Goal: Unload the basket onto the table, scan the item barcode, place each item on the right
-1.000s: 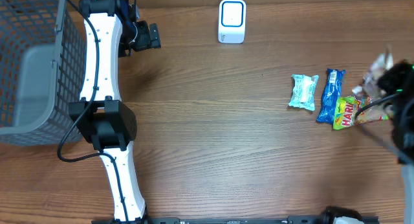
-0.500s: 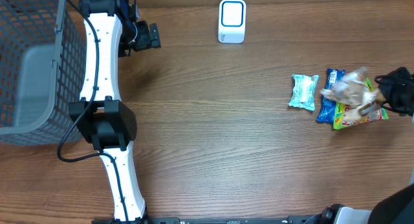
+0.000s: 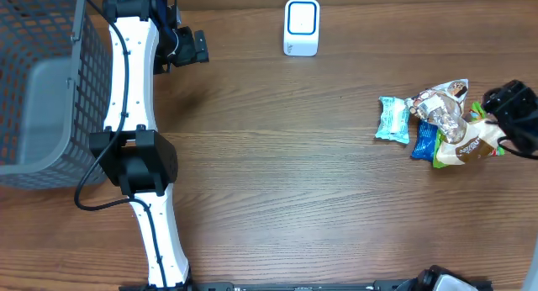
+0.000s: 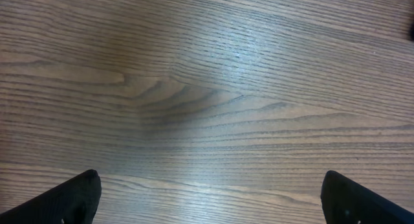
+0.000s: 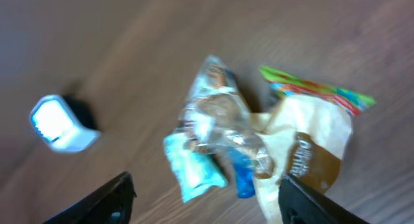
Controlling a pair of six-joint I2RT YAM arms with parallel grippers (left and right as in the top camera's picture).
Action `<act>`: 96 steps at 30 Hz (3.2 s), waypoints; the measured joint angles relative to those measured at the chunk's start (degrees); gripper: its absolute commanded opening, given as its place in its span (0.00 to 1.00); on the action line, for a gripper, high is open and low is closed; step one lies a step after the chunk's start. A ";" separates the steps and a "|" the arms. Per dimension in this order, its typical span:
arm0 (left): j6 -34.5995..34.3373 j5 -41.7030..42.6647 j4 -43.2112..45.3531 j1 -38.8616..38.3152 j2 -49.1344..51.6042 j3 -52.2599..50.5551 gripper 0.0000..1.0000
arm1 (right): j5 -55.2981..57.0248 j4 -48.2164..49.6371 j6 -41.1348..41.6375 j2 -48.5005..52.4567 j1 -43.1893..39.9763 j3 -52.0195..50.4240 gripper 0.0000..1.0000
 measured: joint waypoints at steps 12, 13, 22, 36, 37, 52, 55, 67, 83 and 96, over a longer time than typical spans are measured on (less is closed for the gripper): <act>0.00 -0.02 0.02 0.00 0.00 0.00 1.00 | -13.00 -9.09 -7.56 -17.07 5.75 0.83 1.00; -0.02 -0.02 0.00 0.00 0.00 0.00 1.00 | -13.20 -9.84 -7.48 -17.51 6.25 0.85 1.00; -0.02 0.00 0.02 0.00 0.00 0.00 1.00 | -13.97 -18.03 -7.91 -17.66 7.82 0.90 1.00; 0.00 0.00 0.00 0.00 0.00 0.00 1.00 | -13.40 -17.22 -12.28 -16.31 7.85 0.90 1.00; 0.00 -0.02 0.00 0.00 0.00 0.00 1.00 | -13.40 -16.81 -12.68 -16.31 7.96 0.90 1.00; 0.00 0.00 -0.02 0.00 0.00 -0.02 1.00 | -0.39 20.55 -18.18 -29.83 25.86 -23.08 1.00; -0.02 -0.02 0.00 0.00 0.00 -0.02 1.00 | 1.09 26.29 -18.27 -35.45 26.95 -31.15 1.00; 0.00 -0.02 0.00 0.00 0.00 -0.02 1.00 | 7.98 46.99 -18.51 -57.09 28.04 -55.84 1.00; -0.02 0.00 0.02 0.00 0.00 -0.02 1.00 | 16.37 50.47 -18.60 -68.41 29.46 -72.63 1.00; 0.00 0.00 0.00 0.00 0.00 -0.02 1.00 | 17.22 49.72 -20.13 -70.75 29.49 -72.94 1.00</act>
